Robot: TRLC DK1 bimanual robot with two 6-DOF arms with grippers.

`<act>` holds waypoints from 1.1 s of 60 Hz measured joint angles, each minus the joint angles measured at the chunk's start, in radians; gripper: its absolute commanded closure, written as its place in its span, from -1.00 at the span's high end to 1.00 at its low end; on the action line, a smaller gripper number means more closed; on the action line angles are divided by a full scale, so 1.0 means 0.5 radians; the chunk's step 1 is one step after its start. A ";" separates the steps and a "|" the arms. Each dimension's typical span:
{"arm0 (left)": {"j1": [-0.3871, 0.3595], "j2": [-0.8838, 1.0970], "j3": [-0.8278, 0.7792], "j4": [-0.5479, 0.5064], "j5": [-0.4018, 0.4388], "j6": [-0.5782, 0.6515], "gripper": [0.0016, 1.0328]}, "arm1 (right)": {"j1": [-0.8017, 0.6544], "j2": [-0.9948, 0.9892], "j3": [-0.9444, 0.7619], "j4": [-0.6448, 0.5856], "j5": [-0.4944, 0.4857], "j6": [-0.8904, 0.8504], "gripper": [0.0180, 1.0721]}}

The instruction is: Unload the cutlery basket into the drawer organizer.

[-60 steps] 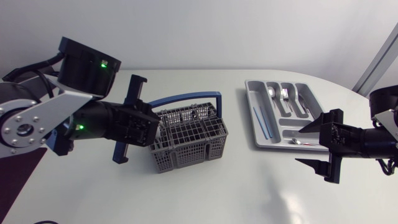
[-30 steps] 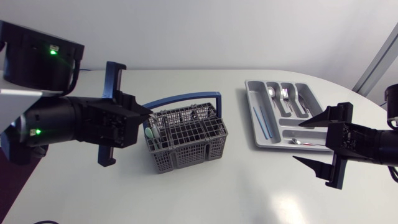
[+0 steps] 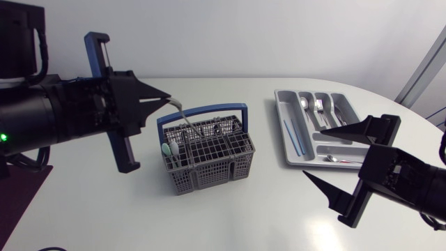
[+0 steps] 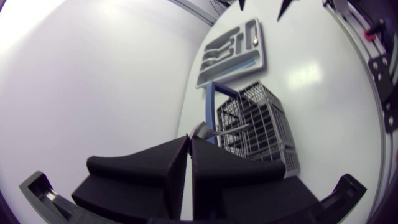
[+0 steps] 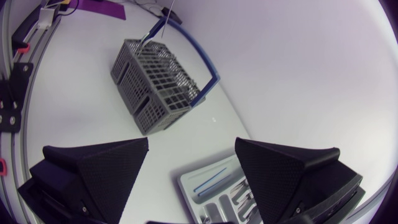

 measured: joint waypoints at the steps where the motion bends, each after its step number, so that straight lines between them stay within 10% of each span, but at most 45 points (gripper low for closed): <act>1: -0.017 0.007 0.014 0.009 0.000 -0.073 -0.77 | 0.062 -0.018 -0.006 0.031 0.059 0.046 0.91; 19: -0.121 0.370 0.298 -0.027 0.031 -1.121 -0.76 | 0.780 0.002 -0.134 0.607 0.787 0.454 0.84; 33: -0.076 0.696 0.553 -0.233 0.372 -1.765 -0.75 | 1.009 0.251 -0.171 0.993 1.022 0.510 0.72; 66: -0.059 0.867 0.750 -0.378 0.475 -2.129 -0.76 | 1.131 0.690 -0.156 1.412 1.119 0.472 -0.12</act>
